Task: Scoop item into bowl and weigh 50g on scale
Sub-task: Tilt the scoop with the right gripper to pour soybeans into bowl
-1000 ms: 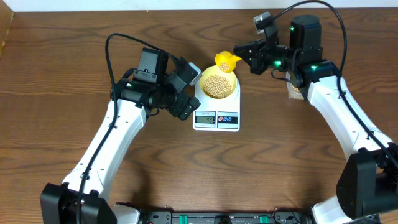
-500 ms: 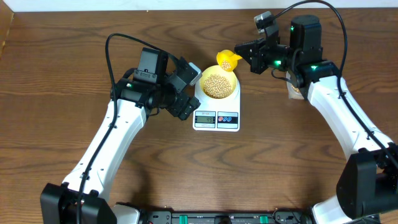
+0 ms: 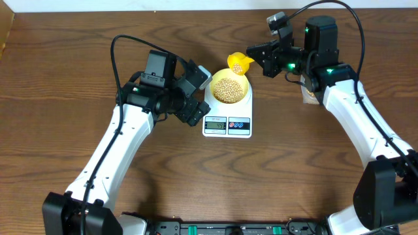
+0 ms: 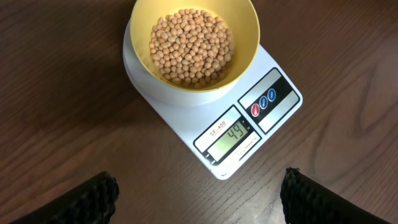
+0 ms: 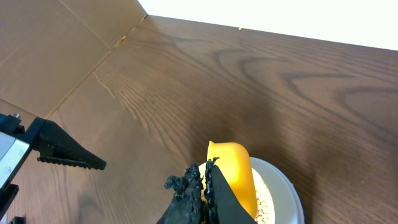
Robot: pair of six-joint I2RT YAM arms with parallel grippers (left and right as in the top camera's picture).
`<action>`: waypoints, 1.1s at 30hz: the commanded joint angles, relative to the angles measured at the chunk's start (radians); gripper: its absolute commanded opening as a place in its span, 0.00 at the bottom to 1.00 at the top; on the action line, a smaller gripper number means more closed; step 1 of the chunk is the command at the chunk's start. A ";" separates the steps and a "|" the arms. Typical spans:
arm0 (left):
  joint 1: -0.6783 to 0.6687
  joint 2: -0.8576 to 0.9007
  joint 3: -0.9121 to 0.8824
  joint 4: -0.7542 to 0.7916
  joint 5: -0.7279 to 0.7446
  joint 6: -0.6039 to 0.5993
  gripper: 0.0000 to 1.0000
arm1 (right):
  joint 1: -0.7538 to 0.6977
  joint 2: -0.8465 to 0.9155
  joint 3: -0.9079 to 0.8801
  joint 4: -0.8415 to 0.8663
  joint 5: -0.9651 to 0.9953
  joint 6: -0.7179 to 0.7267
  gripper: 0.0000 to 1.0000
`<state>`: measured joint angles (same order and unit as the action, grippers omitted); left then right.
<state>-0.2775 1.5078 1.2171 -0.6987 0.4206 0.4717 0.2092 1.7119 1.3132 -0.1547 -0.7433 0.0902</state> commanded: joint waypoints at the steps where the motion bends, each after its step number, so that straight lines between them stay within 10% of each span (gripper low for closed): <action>1: 0.004 -0.004 -0.011 0.000 0.013 0.006 0.86 | 0.008 -0.025 0.001 0.005 -0.002 -0.017 0.01; 33: 0.004 -0.004 -0.011 0.000 0.013 0.006 0.86 | 0.008 -0.025 0.001 0.006 0.005 -0.017 0.01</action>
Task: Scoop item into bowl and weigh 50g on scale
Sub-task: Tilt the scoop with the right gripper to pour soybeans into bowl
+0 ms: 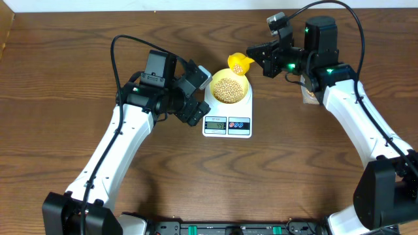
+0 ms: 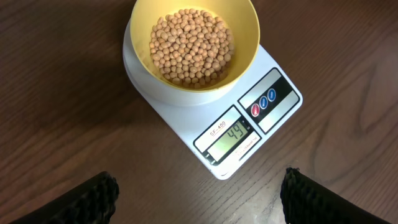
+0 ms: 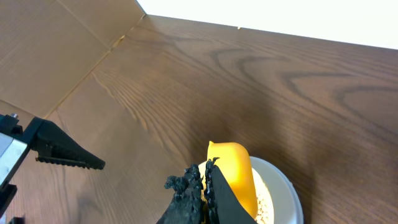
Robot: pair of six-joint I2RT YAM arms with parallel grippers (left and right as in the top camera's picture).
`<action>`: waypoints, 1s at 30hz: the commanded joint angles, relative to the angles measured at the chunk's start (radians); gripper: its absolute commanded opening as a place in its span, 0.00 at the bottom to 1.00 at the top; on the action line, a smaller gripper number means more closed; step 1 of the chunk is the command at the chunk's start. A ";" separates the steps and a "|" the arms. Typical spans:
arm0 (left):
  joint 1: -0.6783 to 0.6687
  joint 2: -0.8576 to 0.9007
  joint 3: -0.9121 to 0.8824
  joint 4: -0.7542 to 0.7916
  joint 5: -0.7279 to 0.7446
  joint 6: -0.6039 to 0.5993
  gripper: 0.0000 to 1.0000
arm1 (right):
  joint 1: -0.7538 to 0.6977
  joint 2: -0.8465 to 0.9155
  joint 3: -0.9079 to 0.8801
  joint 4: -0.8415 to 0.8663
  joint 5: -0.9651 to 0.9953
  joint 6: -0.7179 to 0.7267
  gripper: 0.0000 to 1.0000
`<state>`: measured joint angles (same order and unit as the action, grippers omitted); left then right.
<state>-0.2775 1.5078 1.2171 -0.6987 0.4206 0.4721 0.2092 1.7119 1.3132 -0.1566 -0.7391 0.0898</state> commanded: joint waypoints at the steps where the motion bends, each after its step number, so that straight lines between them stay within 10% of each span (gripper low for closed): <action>1: 0.004 -0.004 -0.011 0.000 0.013 0.006 0.86 | 0.008 -0.025 0.001 0.005 0.000 -0.017 0.01; 30: 0.004 -0.004 -0.011 0.000 0.013 0.006 0.86 | 0.008 -0.024 0.001 -0.020 0.004 -0.027 0.01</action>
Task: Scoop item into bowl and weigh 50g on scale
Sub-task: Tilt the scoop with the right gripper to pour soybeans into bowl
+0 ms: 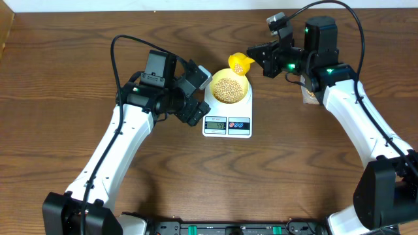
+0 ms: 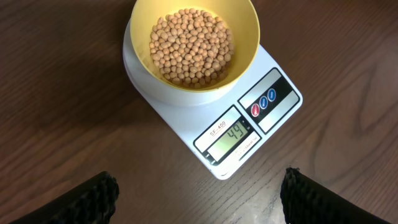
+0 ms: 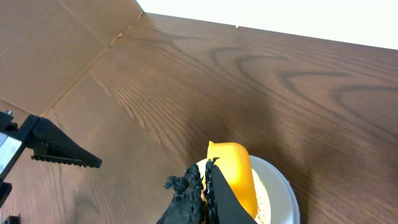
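Observation:
A yellow bowl [image 2: 193,43] full of small tan beans sits on the white scale [image 2: 273,109], whose display [image 2: 235,132] reads 44. My right gripper [image 1: 257,59] is shut on the handle of a yellow scoop [image 1: 239,62] held above the bowl's far rim; the scoop [image 3: 233,174] also shows over the bowl in the right wrist view. My left gripper [image 2: 198,193] is open and empty, low over the table just left of the scale, looking down at it.
A brown bag [image 1: 308,94] lies partly hidden behind my right arm at the right. Cardboard [image 3: 56,43] borders the table at the far side. The scale [image 1: 227,117] stands mid-table between both arms.
Through every moment my right gripper held the yellow scoop over the bowl's far rim and my left gripper stayed open beside the scale. The display read 44 each time.

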Robot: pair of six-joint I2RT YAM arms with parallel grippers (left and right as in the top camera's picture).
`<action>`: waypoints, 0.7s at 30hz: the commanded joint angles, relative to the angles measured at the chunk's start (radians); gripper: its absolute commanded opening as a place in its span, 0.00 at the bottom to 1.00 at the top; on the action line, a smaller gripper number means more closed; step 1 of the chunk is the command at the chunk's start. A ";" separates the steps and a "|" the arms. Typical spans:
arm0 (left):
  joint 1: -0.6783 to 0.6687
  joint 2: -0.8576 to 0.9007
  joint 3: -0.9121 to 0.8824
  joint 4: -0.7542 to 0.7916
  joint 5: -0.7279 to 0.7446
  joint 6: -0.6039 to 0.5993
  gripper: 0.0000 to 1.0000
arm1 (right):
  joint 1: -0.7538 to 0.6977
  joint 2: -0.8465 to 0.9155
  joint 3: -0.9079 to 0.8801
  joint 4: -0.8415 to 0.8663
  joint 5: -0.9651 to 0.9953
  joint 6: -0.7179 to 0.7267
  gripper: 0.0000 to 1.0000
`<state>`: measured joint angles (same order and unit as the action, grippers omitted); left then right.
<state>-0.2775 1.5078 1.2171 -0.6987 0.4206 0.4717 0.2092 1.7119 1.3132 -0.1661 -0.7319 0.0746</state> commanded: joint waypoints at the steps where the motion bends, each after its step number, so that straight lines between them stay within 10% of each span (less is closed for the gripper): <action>1: 0.004 -0.004 -0.011 0.000 0.013 0.006 0.86 | 0.008 -0.024 0.001 -0.014 -0.003 -0.012 0.01; 21: 0.004 -0.004 -0.011 0.000 0.013 0.006 0.86 | 0.008 -0.024 0.001 -0.036 -0.003 -0.013 0.01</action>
<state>-0.2775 1.5078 1.2175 -0.6987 0.4206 0.4721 0.2092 1.7119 1.3132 -0.2012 -0.7319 0.0746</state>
